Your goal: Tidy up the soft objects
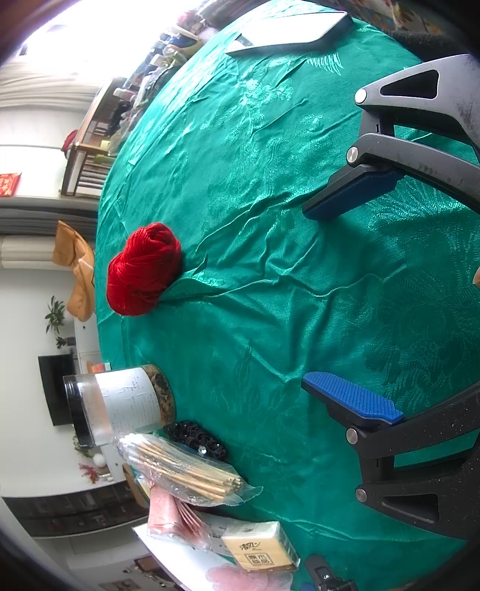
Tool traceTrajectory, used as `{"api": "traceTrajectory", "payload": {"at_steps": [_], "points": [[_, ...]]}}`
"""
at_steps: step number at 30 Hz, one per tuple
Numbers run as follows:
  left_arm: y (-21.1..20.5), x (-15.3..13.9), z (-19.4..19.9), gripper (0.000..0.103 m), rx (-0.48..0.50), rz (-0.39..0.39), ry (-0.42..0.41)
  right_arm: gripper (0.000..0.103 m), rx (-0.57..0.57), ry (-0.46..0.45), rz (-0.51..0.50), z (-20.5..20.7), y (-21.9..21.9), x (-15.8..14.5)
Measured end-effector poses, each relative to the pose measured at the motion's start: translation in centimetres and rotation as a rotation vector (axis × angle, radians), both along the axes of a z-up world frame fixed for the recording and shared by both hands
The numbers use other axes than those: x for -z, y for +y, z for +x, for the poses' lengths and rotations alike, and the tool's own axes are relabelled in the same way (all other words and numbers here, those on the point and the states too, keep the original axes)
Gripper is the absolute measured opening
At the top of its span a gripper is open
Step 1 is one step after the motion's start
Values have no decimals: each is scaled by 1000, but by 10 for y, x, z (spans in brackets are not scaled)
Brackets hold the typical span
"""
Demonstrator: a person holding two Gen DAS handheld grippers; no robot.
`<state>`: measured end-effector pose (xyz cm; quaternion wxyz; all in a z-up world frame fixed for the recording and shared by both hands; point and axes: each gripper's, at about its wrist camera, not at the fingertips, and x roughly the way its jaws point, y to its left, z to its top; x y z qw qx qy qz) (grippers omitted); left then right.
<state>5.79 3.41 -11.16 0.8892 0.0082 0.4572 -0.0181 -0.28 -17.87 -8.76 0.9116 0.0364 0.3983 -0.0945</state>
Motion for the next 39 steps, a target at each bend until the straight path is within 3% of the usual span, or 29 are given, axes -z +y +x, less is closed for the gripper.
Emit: {"api": "traceTrajectory", "payload": {"at_steps": [39], "points": [[-1,1,-5,103,-1,1,-2,86,1,-2,0,-1,0,1]]}}
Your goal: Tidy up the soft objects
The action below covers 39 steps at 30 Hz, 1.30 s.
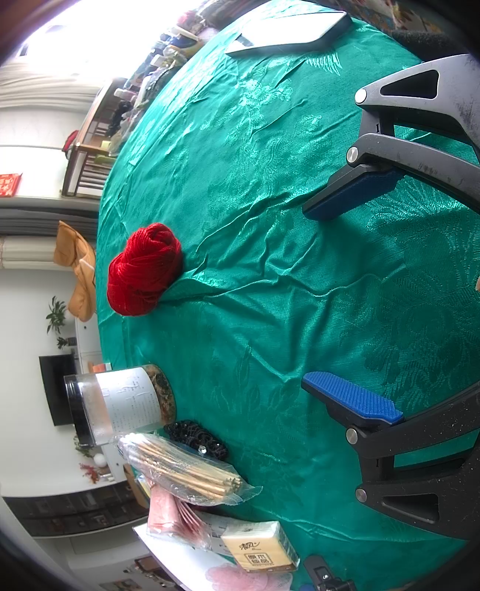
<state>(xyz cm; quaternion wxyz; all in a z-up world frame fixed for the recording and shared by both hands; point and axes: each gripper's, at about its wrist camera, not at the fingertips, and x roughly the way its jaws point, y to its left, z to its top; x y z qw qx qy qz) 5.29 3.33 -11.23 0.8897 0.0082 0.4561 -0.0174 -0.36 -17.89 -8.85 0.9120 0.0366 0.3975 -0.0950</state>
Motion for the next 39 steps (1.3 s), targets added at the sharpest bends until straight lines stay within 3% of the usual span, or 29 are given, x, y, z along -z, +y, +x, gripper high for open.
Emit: {"api": "traceTrajectory", "payload": {"at_steps": [15,21,24,25,29,33,35,37,39], "points": [[0,0,2,103,-4,-1,5,86,0,-1,0,0,0,0],[0,-5,-11,103,16,0,38,86,0,-1,0,0,0,0],[2,-10,-24,103,41,14,98,86,1,-1,0,0,0,0],[3,-15,-28,103,40,21,92,86,1,-1,0,0,0,1],[10,-56,-31,103,25,1,-65,86,1,-1,-1,-1,0,1],[2,-75,-5,103,8,14,-92,86,1,-2,0,-1,0,1],[-4,-81,3,103,48,-52,-74,86,1,-2,-1,-1,0,1],[-17,-81,6,103,148,-108,-49,86,1,-2,0,-1,0,1],[-39,-72,9,103,279,-60,9,86,1,-1,-1,-1,0,0]]}}
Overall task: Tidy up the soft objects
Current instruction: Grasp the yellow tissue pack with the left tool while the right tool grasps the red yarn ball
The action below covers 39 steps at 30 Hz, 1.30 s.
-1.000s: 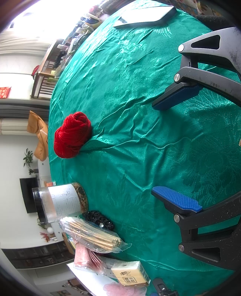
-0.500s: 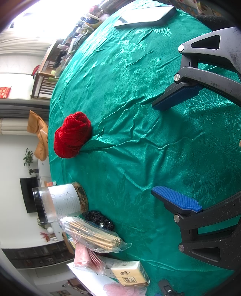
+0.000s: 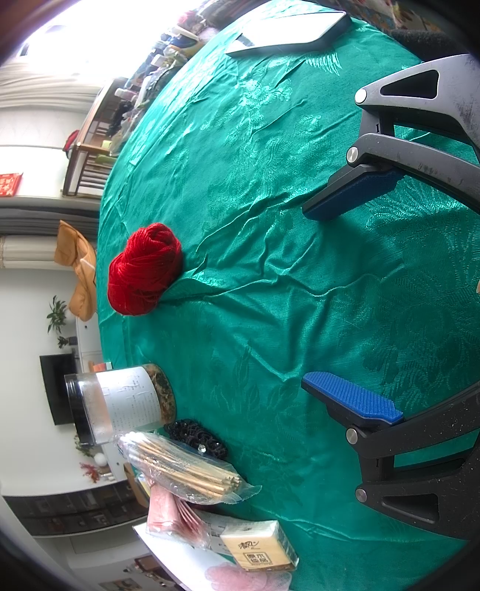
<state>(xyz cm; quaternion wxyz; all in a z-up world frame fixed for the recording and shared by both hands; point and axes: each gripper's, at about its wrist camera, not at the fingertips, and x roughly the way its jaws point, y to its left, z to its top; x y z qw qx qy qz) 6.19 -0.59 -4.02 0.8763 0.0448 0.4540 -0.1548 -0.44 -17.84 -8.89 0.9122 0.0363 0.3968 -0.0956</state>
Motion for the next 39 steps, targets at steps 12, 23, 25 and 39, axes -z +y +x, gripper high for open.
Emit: {"api": "traceTrajectory", "payload": {"at_steps": [12,23,25,39], "points": [[-38,29,20,54,194,257,-35,86,-1,-34,168,7,-37,-28],[8,10,39,21,74,-37,79,45,-144,260,-10,188,-76,-37],[4,9,34,22,103,-9,47,45,-145,250,-26,187,-73,-37],[-56,25,12,84,296,200,-52,46,-139,158,48,146,-77,-64]]}}
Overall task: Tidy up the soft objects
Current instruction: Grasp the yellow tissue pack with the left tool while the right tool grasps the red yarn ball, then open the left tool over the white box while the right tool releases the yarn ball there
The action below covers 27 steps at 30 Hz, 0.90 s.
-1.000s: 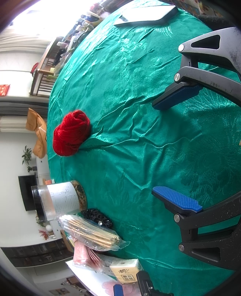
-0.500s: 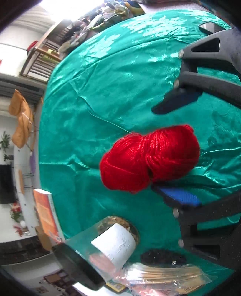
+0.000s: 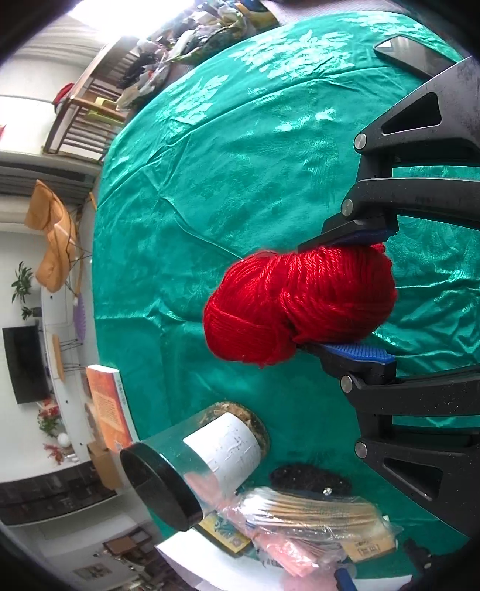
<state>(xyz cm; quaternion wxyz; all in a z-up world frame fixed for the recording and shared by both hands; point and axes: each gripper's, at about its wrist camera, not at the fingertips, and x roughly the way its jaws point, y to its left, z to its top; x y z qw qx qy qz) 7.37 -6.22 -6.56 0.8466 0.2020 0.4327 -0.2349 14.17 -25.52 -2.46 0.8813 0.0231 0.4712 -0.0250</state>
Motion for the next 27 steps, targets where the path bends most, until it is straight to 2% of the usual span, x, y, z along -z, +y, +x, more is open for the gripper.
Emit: {"api": "traceTrajectory", "payload": {"at_steps": [4,5,6,9,11,14,16,18,23,27], "points": [[-3,19,12,82,-21,83,-3,46,23,-8,52,-1,-6,-6],[-1,21,13,68,-29,65,11,46,34,-5,75,-1,-8,-7],[2,21,14,59,-43,44,26,46,50,0,102,1,-11,-9],[9,12,13,58,-97,-14,19,46,91,11,198,15,-17,-18],[19,0,11,58,-142,-58,10,45,106,-12,223,26,-13,-30],[49,-33,7,58,-219,-180,7,44,109,-108,209,29,3,-64],[74,-57,5,58,-269,-256,-4,44,66,-177,196,26,21,-91],[100,-78,5,58,-314,-300,-33,44,19,-219,196,22,42,-114],[164,-114,-4,58,-418,-358,-102,44,-98,-267,342,11,95,-154],[219,-128,-20,58,-514,-327,-161,44,-200,-225,461,12,144,-169]]}}
